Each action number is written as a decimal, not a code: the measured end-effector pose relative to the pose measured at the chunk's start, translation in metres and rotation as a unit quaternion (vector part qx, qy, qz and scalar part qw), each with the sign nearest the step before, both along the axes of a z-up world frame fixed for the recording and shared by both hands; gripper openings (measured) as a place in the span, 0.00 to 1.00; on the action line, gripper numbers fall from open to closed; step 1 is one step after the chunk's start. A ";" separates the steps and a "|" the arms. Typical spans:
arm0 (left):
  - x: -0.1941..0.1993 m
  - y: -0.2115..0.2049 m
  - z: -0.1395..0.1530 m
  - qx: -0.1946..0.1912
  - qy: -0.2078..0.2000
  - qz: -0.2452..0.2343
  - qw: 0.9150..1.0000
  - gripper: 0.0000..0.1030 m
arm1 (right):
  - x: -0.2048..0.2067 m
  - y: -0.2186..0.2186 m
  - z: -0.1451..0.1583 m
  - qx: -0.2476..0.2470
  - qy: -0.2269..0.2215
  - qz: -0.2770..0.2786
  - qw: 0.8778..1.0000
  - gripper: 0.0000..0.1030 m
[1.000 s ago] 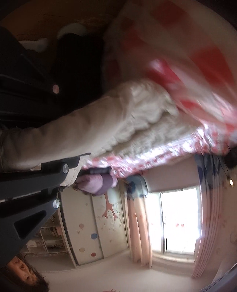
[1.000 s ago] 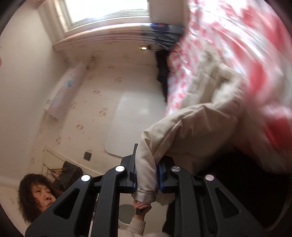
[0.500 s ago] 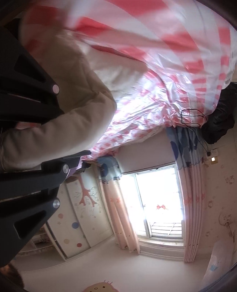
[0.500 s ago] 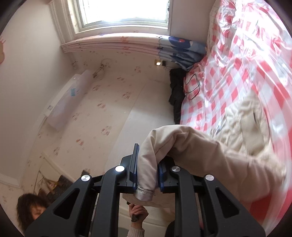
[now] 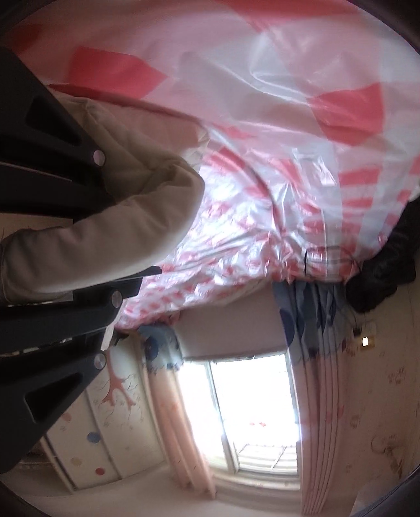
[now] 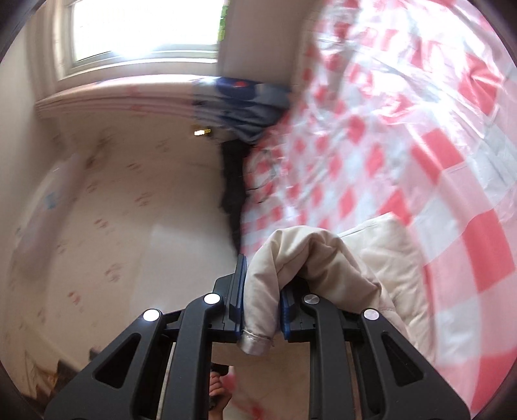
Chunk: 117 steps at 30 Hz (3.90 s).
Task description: Fold large clothes
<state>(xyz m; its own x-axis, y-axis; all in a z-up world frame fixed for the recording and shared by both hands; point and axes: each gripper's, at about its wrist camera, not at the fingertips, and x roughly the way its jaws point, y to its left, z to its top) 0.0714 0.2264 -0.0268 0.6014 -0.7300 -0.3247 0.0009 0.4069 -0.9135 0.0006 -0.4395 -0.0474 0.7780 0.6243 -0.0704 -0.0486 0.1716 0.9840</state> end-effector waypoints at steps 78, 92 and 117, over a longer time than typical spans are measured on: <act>-0.068 -0.117 0.014 0.354 -0.103 -0.032 0.929 0.87 | 0.022 0.255 0.038 -0.575 0.008 0.140 0.806 0.94; -0.060 -0.130 -0.029 0.365 -0.060 -0.029 0.929 0.93 | 0.053 0.255 0.015 -0.554 0.072 0.163 0.813 0.94; -0.165 -0.073 -0.014 0.322 -0.071 0.001 0.944 0.93 | -0.121 0.320 -0.005 -0.506 0.037 0.209 0.836 0.94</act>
<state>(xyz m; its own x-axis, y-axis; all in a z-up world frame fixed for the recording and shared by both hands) -0.0936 0.1535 -0.0409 0.6738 -0.4079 -0.6162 0.1037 0.8778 -0.4677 -0.1208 -0.1199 -0.0524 0.4759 0.4323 -0.7659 -0.2576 0.9012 0.3486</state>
